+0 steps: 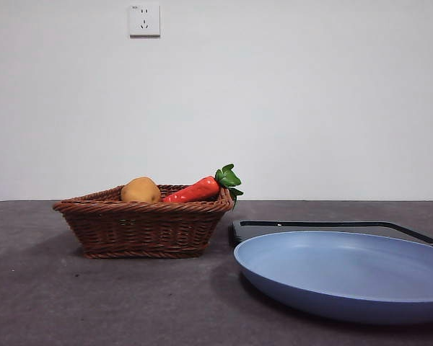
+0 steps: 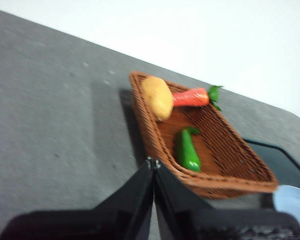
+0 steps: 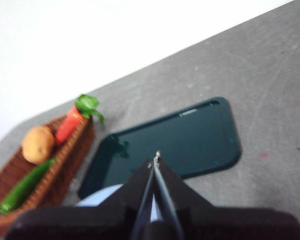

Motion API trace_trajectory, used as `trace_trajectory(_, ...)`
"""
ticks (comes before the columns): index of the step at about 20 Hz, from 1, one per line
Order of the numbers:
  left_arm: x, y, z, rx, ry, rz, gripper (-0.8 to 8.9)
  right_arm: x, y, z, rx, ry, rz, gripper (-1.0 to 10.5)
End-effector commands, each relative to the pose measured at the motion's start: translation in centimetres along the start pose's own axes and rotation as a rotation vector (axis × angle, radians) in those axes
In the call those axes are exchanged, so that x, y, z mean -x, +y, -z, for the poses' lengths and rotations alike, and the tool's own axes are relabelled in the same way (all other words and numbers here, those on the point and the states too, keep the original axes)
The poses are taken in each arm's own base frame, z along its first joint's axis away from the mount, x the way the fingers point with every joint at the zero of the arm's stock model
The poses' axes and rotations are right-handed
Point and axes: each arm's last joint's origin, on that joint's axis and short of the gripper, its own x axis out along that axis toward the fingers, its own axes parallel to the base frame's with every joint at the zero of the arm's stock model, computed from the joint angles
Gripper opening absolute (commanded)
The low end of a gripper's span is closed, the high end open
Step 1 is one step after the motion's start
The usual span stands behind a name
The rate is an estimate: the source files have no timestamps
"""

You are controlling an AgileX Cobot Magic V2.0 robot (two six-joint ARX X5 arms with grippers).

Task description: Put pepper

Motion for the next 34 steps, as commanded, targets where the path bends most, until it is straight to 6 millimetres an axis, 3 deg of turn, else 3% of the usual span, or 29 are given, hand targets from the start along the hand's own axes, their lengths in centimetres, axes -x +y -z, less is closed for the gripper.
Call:
trace_trajectory(1, 0.6, -0.9, -1.5, 0.015, -0.028, 0.030, 0.07, 0.5, 1.0, -1.9, -0.034, -0.057, -0.030, 0.1)
trace_trajectory(7, 1.7, -2.5, -4.5, 0.010, 0.005, 0.020, 0.07, 1.1, 3.0, -6.0, 0.003, -0.077, -0.075, 0.1)
trace_trajectory(18, 0.7, -5.5, -10.6, -0.156, 0.256, 0.196, 0.07, 0.5, 6.6, -12.9, 0.187, 0.289, -0.114, 0.1)
trace_trajectory(25, -0.3, -6.6, -13.0, -0.204, 0.456, 0.299, 0.07, 0.5, 7.7, -15.0, 0.321, 0.592, -0.098, 0.1)
trace_trajectory(31, -0.6, -7.0, -14.1, -0.220, 0.505, 0.300, 0.19, -0.3, 7.5, -14.7, 0.333, 0.740, -0.084, 0.2)
trace_trajectory(32, -0.6, -7.0, -14.1, -0.219, 0.505, 0.299, 0.76, -0.4, 7.5, -14.7, 0.332, 0.745, -0.083, 0.5)
trace_trajectory(34, -0.6, -7.0, -14.1, -0.218, 0.505, 0.297, 3.17, -0.7, 7.4, -14.6, 0.326, 0.757, -0.080, 2.2)
